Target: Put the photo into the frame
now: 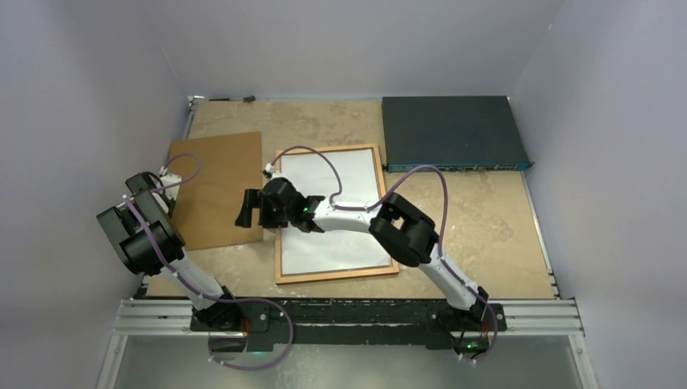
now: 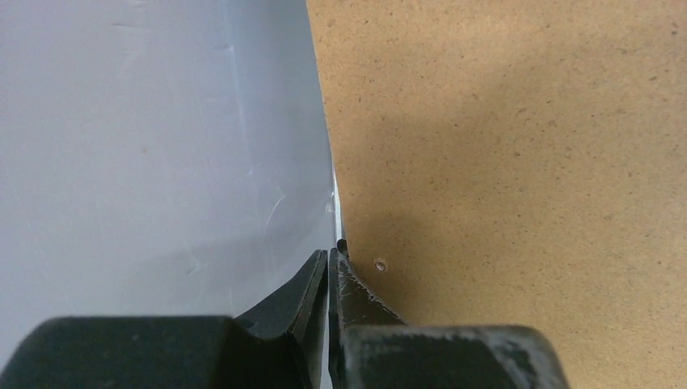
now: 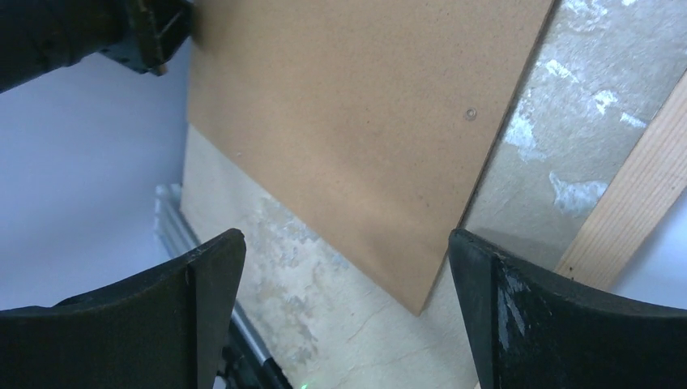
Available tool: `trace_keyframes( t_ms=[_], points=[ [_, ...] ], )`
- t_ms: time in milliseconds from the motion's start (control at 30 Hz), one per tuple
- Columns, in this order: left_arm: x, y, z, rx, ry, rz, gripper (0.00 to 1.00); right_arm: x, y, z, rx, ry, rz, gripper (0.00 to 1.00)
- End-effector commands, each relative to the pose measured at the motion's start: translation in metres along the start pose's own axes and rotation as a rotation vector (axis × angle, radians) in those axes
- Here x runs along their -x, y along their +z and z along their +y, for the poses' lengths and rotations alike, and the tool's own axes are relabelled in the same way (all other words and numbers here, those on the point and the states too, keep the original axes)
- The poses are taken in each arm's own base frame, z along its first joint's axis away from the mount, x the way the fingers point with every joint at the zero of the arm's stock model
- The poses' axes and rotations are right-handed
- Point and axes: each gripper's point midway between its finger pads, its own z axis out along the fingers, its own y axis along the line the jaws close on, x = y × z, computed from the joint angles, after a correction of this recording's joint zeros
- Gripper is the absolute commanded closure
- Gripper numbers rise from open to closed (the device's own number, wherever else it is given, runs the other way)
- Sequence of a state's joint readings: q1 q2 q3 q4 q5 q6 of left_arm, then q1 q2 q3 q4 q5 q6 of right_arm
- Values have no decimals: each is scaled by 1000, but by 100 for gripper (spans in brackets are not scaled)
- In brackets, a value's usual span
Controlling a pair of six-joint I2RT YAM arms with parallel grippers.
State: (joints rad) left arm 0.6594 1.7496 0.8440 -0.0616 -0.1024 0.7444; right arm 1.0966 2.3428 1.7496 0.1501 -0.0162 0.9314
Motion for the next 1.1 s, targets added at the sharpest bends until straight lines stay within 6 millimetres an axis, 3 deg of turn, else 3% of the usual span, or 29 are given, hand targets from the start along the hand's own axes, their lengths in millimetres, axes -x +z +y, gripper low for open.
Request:
trace_keyframes(
  t_ms=[0,200,300,367,500,633,833,1067],
  points=[
    [-12,-1,-55,-202,49,9,98,10,-33,60,280,69,11,3],
    [-9,-6,-62,-231,73,-13,100,22,-77,101,499,84,-24,4],
    [-8,-8,-62,-236,83,-25,100,22,-93,111,593,100,-23,4],
    [-9,-9,-66,-250,84,-24,100,20,-93,111,611,115,-14,6],
    [-9,-6,-59,-215,78,-15,100,25,-50,70,234,46,-38,5],
    [-4,-9,-39,-150,58,-27,100,30,-30,26,-60,-25,-92,2],
    [5,-15,-26,-121,55,-47,100,23,-1,-6,-242,-88,-91,1],
    [3,-11,-27,-132,41,-42,100,20,-1,-25,-334,-97,-110,1]
  ],
)
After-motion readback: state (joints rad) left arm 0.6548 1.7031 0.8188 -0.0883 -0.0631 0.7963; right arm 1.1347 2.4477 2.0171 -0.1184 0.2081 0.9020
